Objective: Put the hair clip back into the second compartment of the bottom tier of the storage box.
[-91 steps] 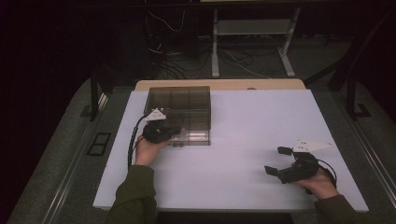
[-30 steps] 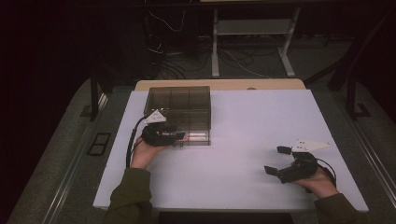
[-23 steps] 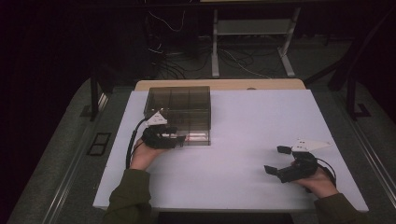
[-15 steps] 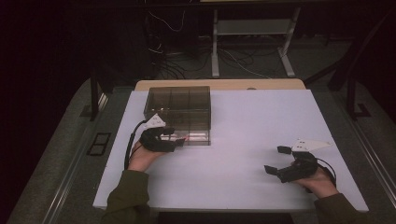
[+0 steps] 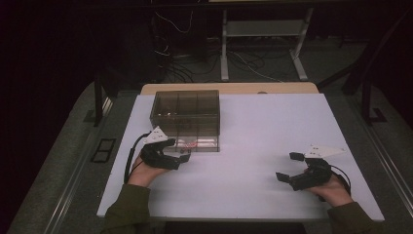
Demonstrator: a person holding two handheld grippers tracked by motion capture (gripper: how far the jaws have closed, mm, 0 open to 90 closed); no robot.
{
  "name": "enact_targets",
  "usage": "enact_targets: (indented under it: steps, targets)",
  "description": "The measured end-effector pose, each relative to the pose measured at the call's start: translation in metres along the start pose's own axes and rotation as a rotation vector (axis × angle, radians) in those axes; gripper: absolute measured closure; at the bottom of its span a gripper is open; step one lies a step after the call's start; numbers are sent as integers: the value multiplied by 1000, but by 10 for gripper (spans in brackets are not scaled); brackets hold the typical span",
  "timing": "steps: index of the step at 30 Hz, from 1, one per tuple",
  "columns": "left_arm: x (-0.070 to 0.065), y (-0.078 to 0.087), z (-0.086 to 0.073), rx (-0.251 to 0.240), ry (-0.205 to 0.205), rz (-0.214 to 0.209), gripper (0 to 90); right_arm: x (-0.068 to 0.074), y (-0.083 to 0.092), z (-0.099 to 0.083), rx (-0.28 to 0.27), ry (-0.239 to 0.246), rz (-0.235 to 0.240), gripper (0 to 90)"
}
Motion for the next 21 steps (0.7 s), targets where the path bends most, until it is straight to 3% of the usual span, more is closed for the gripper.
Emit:
enact_targets:
  steps: [13, 21]
  targets:
    - [-18, -1, -14, 12, -22, -22, 4, -1, 1, 0, -4, -2, -4, 2]
    - [-26, 3, -24, 2, -39, -44, 0, -1, 1, 0, -4, -2, -5, 2]
Point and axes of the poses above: each handheld gripper's, and its own axes: y roughly backward along the jaws, z roughly out of its top, x roughly to its left, the point moved 6 cm from there along -y, roughly forward along the jaws
